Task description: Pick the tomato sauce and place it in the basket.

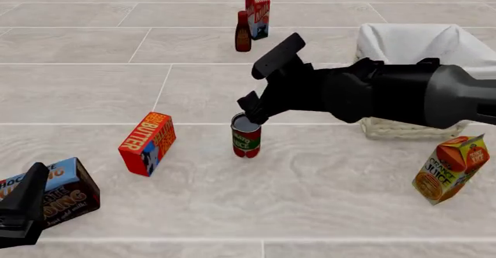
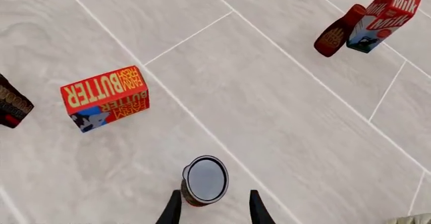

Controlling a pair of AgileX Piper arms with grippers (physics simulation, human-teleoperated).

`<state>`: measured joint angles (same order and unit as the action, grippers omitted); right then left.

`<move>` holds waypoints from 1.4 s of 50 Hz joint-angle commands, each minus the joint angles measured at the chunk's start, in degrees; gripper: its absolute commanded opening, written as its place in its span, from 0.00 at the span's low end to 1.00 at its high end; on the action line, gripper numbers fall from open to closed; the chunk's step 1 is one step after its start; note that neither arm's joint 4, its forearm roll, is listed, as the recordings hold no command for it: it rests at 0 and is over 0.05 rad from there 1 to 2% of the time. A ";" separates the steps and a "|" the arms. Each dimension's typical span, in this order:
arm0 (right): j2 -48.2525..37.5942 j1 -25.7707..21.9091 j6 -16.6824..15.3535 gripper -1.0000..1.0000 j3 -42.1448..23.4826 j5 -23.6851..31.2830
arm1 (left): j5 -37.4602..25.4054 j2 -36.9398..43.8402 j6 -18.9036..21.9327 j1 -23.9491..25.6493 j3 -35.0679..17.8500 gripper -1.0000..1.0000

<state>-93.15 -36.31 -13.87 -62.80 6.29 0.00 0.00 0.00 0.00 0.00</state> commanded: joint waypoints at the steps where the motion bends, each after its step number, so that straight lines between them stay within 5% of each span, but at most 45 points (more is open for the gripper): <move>1: -2.04 -0.53 -0.24 1.00 -0.48 -0.32 | 0.00 0.00 0.00 0.00 0.00 1.00; 70: -8.19 -0.15 0.91 1.00 0.87 -3.89 | 0.00 0.00 0.00 0.00 0.00 1.00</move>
<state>-100.72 -36.68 -13.11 -61.78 2.61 0.00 0.00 0.00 0.00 0.00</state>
